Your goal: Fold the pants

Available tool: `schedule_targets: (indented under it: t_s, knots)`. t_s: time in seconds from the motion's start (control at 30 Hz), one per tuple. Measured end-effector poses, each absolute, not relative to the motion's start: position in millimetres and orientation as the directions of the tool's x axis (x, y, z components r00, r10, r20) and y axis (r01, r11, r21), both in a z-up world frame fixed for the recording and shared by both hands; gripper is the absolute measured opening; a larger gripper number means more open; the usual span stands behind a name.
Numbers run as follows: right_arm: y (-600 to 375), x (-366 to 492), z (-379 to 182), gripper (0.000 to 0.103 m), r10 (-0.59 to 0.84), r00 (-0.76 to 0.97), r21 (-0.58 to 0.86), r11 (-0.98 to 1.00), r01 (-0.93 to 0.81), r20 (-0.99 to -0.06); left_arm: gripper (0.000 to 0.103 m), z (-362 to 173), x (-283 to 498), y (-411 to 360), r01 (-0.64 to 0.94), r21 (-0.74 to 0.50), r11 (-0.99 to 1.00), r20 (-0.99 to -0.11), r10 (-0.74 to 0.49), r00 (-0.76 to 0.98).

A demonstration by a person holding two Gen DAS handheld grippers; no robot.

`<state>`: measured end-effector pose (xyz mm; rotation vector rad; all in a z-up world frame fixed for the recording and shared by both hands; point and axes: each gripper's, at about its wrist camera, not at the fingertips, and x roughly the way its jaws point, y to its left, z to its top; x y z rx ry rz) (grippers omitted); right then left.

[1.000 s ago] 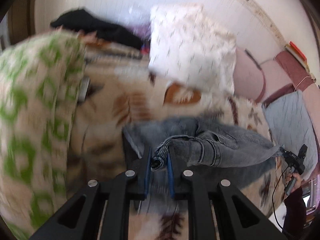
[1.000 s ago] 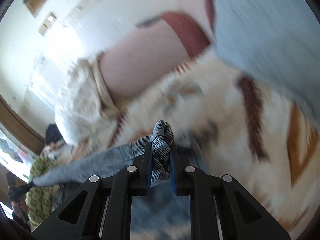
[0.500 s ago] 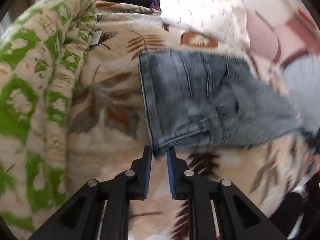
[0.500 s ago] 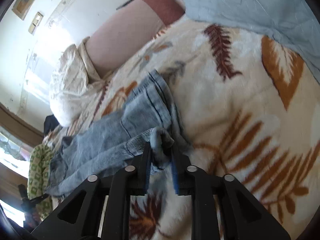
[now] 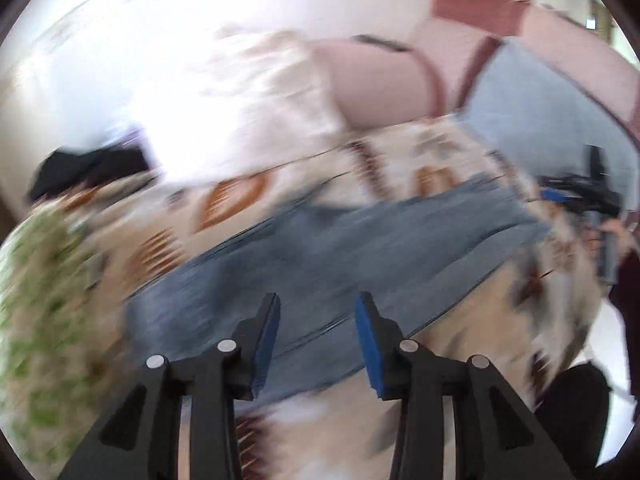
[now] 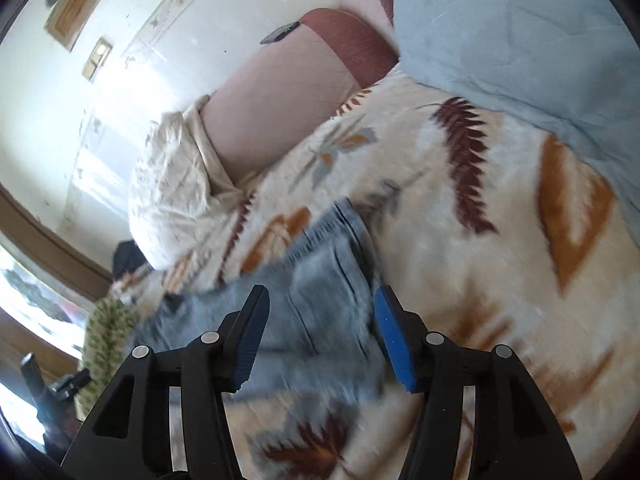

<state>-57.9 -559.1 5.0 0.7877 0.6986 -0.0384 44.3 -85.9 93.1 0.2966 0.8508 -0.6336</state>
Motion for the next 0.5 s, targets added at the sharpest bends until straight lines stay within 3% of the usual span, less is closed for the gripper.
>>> schedule_targets:
  t_s: [0.13, 0.4, 0.47, 0.5]
  knots:
    - [-573.1, -22.8, -9.0, 0.055, 0.262, 0.734, 0.652, 0.691, 0.31, -0.627, 0.041, 74.0, 51.5, -167.6, 0.687, -0.071, 0.723, -0.746, -0.496, 0.445]
    - [-564.4, 17.9, -32.0, 0.054, 0.309, 0.643, 0.598, 0.745, 0.294, -0.701, 0.041, 5.7, 44.9, -270.2, 0.732, -0.068, 0.678, -0.808, -0.468, 0.358]
    - [-558.3, 24.3, -36.6, 0.039, 0.31, 0.613, 0.566, 0.776, 0.28, -0.727, 0.041, -10.7, 43.0, -278.0, 0.732, -0.071, 0.677, -0.831, -0.446, 0.332]
    - [-555.7, 27.3, -38.6, 0.02, 0.305, 0.596, 0.546, 0.791, 0.276, -0.743, 0.041, -18.6, 42.4, -281.6, 0.732, -0.076, 0.677, -0.84, -0.438, 0.319]
